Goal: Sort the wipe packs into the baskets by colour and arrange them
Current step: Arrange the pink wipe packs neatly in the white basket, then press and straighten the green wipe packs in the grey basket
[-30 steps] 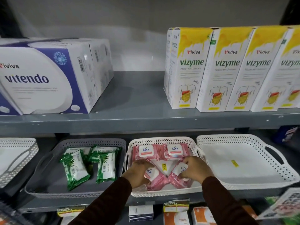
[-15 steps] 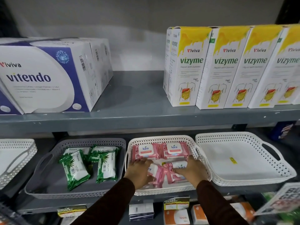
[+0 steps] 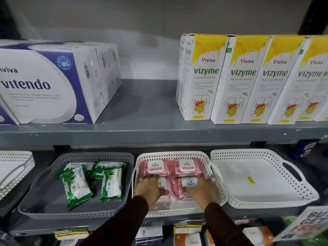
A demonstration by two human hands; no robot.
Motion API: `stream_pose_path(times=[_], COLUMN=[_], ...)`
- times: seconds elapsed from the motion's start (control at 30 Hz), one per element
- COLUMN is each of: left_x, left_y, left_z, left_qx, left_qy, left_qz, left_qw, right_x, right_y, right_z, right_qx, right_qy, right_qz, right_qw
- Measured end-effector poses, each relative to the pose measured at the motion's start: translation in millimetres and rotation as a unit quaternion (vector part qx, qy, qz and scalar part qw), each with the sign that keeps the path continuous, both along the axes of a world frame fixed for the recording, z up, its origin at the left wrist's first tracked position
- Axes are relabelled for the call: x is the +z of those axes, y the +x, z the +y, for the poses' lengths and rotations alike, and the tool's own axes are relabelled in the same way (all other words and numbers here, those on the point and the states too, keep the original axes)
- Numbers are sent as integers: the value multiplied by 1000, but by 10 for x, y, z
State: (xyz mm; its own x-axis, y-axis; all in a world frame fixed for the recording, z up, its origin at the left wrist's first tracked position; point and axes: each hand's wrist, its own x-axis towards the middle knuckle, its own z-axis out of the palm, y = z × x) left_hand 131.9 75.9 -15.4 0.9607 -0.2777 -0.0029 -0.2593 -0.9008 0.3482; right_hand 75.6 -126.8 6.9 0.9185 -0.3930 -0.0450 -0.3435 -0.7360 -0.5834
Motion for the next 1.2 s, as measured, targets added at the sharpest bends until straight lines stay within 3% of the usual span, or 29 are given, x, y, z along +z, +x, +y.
stream_pose_path(times=[0.33, 0.47, 0.57, 0.63, 0.73, 0.83, 0.93, 1.07, 1.2], left_x=[106, 233, 383, 420, 423, 387, 231, 227, 352], left_y=[-22, -83, -181, -214, -161, -125, -102, 30, 92], left_z=[-7, 198, 667, 1147, 1852, 2446, 2849, 3053, 3035], left_qx=[-1, -37, -22, 15, 106, 182, 154, 151, -21], left_qy=[-20, -103, -191, -209, -177, -143, -108, -34, 140], left_qz=[22, 54, -23, -105, -106, -81, -80, -96, -102], left_qw=[1000, 993, 981, 972, 973, 969, 979, 983, 985], right_x=[-15, 29, 131, 189, 253, 241, 210, 100, 25], right_y=[98, 73, 51, 34, -3, 62, 200, 394, 468], right_z=[1, 6, 174, 512, 1204, 1940, 2556, 2982, 3099], right_qx=[-10, -3, -18, -12, 52, 114, 135, 131, 92], right_qy=[-20, -13, -31, -20, 24, 105, 98, 35, -23], right_qz=[33, 35, 39, -28, -99, -107, -84, 28, 46], right_qw=[999, 999, 999, 999, 993, 982, 982, 990, 994])
